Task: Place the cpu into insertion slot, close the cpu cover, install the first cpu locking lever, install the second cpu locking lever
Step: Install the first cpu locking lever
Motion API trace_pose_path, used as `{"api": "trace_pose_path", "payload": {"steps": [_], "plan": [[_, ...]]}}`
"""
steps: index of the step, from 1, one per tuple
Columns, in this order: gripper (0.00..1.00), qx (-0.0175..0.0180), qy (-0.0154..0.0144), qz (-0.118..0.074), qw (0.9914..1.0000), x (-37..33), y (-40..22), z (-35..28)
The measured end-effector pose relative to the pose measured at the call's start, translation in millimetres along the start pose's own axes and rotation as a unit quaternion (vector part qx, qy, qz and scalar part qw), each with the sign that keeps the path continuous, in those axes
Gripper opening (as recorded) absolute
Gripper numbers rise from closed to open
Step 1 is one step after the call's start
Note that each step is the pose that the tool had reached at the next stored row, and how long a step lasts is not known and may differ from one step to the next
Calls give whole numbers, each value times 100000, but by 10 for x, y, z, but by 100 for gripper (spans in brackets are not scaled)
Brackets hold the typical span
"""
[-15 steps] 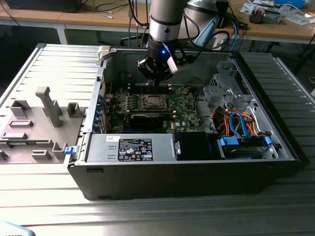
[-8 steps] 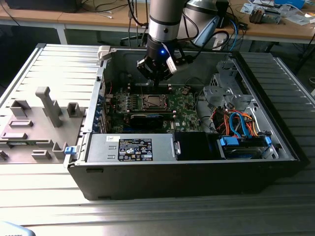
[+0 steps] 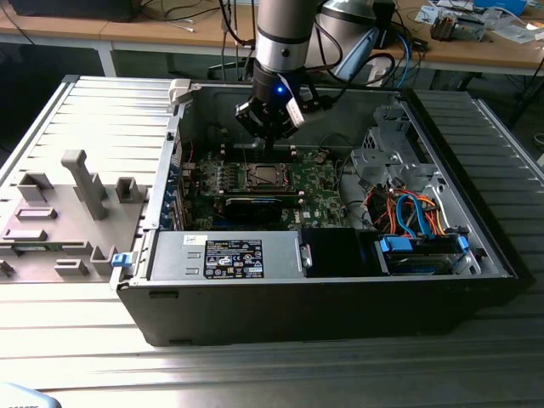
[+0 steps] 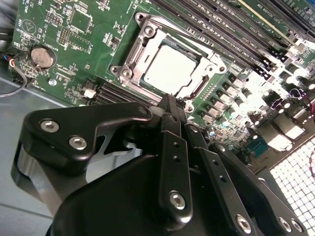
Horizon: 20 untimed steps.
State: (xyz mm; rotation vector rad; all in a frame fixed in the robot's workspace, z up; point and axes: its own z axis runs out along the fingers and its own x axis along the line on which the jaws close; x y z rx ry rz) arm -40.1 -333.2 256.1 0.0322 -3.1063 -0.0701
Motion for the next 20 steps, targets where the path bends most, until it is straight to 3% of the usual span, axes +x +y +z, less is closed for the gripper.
{"api": "trace_pose_path", "payload": {"steps": [20], "plan": [[11,1,1,0,100000,56,1,2]]}}
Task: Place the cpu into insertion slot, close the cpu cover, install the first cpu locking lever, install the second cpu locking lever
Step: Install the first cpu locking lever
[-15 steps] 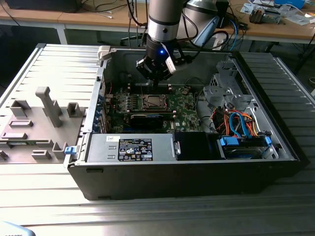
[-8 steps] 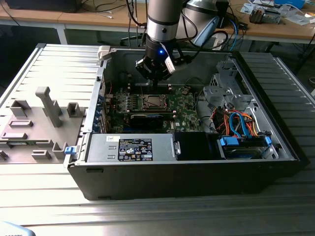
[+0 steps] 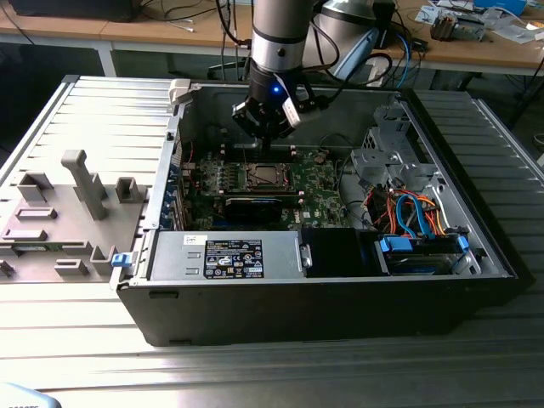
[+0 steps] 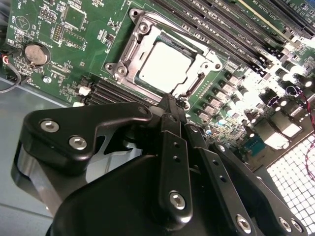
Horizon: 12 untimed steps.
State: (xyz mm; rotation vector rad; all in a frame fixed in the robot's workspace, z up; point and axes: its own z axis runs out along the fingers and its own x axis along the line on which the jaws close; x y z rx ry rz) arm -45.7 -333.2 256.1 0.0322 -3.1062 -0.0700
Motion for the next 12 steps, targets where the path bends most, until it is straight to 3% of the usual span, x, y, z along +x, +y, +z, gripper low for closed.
{"api": "trace_pose_path", "payload": {"steps": [12], "plan": [[11,-137,2,-1,100000,33,0,1]]}}
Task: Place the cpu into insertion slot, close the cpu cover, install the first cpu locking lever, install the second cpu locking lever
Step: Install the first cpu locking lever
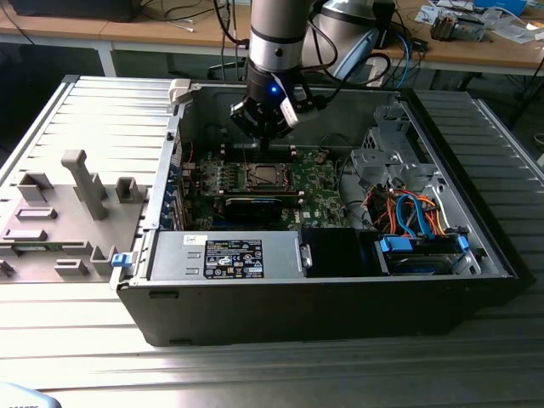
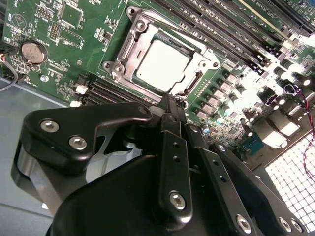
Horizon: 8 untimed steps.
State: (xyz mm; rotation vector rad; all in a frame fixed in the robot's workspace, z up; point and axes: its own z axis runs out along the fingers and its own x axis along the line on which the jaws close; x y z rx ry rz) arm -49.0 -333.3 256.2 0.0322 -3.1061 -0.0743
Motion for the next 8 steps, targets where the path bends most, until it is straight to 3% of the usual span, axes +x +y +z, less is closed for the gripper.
{"api": "trace_pose_path", "payload": {"steps": [4,8], "plan": [[11,-619,-17,-22,99998,30,1,2],[11,-732,-18,-36,99997,43,1,-7]]}}
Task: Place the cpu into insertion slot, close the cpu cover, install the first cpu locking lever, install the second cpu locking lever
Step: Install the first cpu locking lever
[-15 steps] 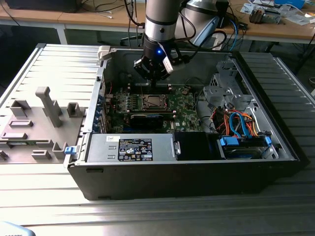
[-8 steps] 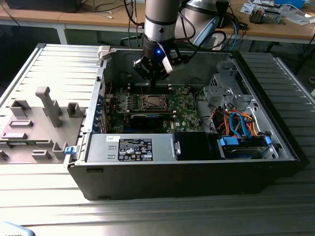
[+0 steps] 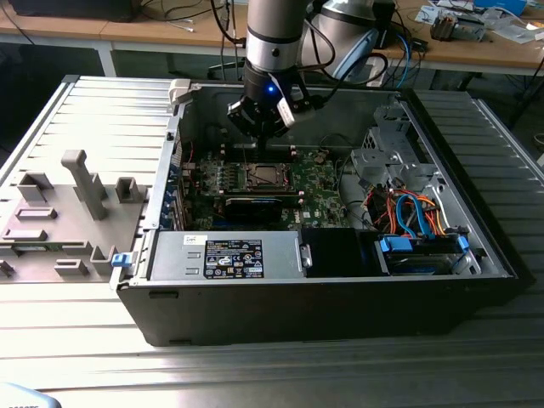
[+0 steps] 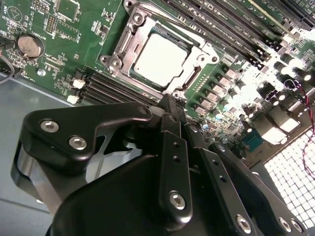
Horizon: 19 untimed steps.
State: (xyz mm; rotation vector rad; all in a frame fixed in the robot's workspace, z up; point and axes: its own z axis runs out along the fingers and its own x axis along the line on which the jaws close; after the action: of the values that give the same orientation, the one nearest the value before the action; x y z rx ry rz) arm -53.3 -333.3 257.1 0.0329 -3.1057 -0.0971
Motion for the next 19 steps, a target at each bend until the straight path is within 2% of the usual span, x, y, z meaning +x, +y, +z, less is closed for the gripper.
{"api": "trace_pose_path", "payload": {"steps": [2,6,9,17,18,19], "plan": [[11,-88,-7,4,100000,3,2,-18],[11,-725,-18,-23,99997,32,-16,-20],[11,-982,-23,-14,99995,48,-27,-21],[11,-1108,-24,-31,99994,95,-27,-19],[11,-1307,-30,-37,99991,117,-26,-18],[11,-1328,-28,-38,99991,118,-26,-18]]}}
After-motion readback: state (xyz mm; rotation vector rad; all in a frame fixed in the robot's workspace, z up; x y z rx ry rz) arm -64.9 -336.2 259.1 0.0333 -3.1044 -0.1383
